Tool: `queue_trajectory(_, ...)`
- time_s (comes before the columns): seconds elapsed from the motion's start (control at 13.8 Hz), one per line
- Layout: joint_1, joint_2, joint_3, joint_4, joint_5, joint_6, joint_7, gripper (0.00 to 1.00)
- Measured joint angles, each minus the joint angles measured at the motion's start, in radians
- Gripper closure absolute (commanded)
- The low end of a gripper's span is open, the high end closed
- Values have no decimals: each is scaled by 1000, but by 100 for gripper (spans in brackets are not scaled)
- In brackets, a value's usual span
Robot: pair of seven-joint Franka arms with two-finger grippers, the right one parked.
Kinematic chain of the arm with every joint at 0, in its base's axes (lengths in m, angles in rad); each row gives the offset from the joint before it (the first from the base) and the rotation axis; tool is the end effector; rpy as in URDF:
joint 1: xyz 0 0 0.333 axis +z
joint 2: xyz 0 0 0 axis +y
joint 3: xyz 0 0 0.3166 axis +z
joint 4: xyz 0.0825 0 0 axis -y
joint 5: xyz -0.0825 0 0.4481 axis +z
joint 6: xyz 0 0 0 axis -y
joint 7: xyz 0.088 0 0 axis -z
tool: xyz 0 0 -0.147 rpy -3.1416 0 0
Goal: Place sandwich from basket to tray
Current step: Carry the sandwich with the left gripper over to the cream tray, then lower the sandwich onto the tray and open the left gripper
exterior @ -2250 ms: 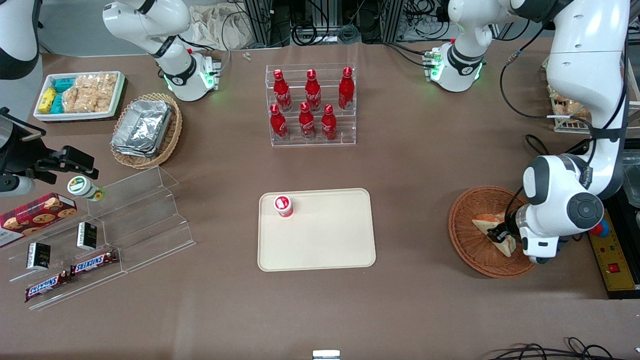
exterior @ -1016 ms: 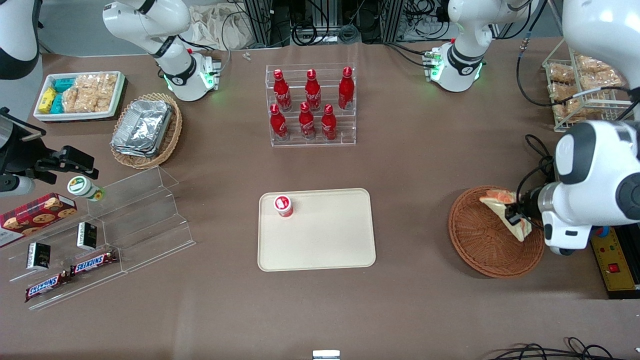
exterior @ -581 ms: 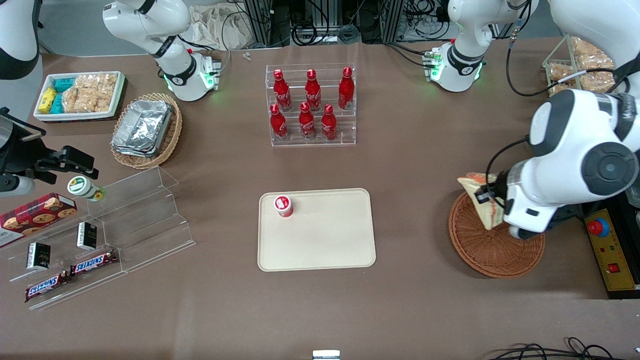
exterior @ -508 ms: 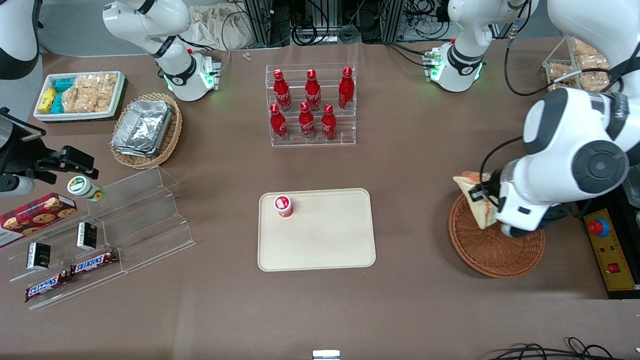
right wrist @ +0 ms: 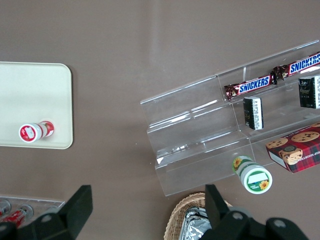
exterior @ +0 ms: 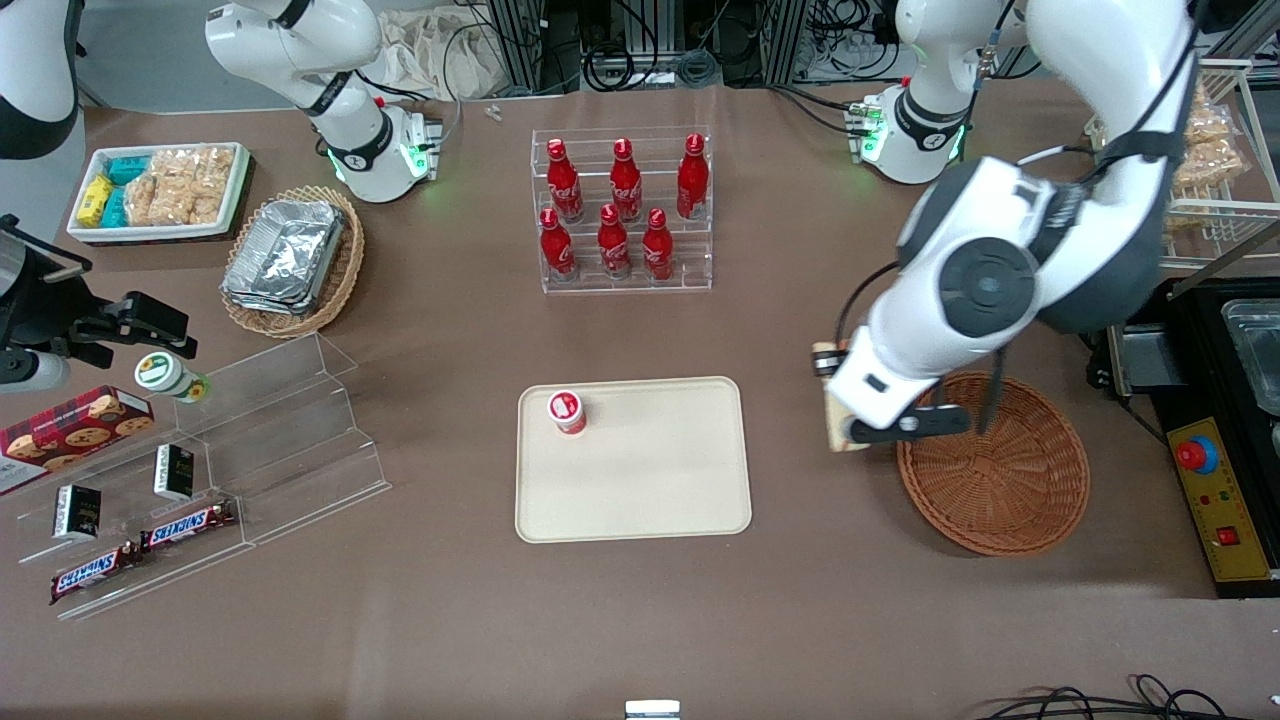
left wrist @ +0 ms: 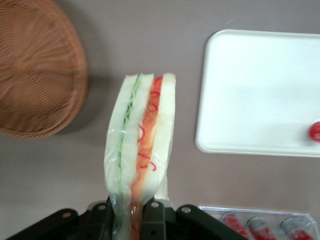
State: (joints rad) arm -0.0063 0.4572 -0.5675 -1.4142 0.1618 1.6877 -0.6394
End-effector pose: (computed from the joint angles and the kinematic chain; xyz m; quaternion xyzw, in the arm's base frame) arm 0.6454 -0.3277 0.4067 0.9969 0.0354 -0.0700 0.0017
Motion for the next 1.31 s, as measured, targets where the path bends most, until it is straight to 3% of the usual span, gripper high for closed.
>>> queue_trajectory(0.36,-182,175,-9,-10,190,179,-271,78)
queue_trajectory(0.8,-196,331,-5,-9,204,304,-288,77)
queue_trajectory(0.87,-196,349,-5,-9,210,313,-288,71)
queue_trajectory(1.02,-196,371,-5,-8,222,321,-288,27)
queue_trajectory(1.16,-196,378,-4,-7,229,321,-288,1)
queue_trajectory(1.31,-196,379,-4,-7,230,321,-288,1)
